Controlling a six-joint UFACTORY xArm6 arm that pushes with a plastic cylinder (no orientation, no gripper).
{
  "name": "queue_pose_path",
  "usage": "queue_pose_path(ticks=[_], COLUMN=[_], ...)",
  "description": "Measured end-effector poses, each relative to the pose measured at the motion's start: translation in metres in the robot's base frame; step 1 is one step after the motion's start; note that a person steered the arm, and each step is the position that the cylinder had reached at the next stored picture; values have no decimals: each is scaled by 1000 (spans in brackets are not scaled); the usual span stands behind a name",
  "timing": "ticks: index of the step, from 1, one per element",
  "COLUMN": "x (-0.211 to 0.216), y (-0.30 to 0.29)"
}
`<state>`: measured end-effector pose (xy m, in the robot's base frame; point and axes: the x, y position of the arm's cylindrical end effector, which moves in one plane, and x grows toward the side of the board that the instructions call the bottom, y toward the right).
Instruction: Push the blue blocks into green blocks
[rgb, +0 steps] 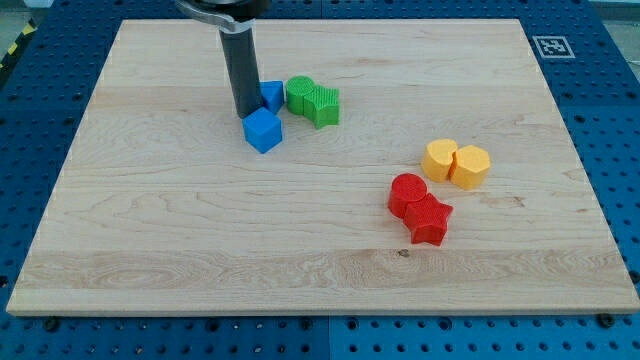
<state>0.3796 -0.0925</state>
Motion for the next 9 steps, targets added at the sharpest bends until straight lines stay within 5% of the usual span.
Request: queue_pose_path(ticks=[3, 6, 9], x=[47, 34, 70], y=[-29, 36, 121])
